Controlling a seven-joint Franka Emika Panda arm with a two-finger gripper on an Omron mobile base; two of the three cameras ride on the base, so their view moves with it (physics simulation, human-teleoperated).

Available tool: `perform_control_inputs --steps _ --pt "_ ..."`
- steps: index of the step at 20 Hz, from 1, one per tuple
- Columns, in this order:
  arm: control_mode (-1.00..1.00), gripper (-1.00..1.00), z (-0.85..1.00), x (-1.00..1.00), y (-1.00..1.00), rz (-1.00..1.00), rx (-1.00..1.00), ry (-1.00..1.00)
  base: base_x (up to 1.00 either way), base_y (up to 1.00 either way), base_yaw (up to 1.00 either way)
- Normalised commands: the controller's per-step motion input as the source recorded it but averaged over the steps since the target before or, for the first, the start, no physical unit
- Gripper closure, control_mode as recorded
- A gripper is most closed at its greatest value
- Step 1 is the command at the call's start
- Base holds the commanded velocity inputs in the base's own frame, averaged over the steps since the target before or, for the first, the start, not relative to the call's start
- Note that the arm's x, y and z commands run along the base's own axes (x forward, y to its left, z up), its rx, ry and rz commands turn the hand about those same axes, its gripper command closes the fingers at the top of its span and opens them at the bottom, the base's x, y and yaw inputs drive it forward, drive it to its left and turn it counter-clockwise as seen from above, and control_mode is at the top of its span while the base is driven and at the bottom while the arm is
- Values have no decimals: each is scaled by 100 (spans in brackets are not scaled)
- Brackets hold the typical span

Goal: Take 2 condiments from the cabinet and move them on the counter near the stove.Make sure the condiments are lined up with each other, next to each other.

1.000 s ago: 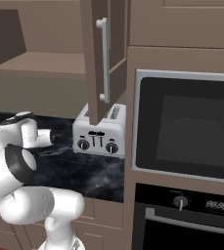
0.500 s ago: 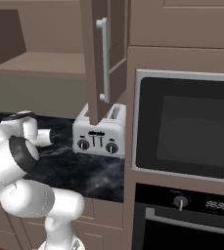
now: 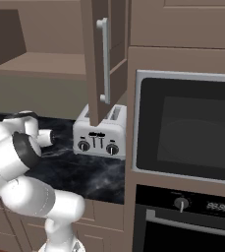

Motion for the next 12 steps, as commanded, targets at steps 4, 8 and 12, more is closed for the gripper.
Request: perform_control_inputs --steps 4,8,12 --pt "-100 100 -3 3 3 0 0 0 0 0 0" --pt "-100 100 -6 1 6 0 0 0 0 0 0" --pt "-100 100 -6 0 5 0 0 0 0 0 0"
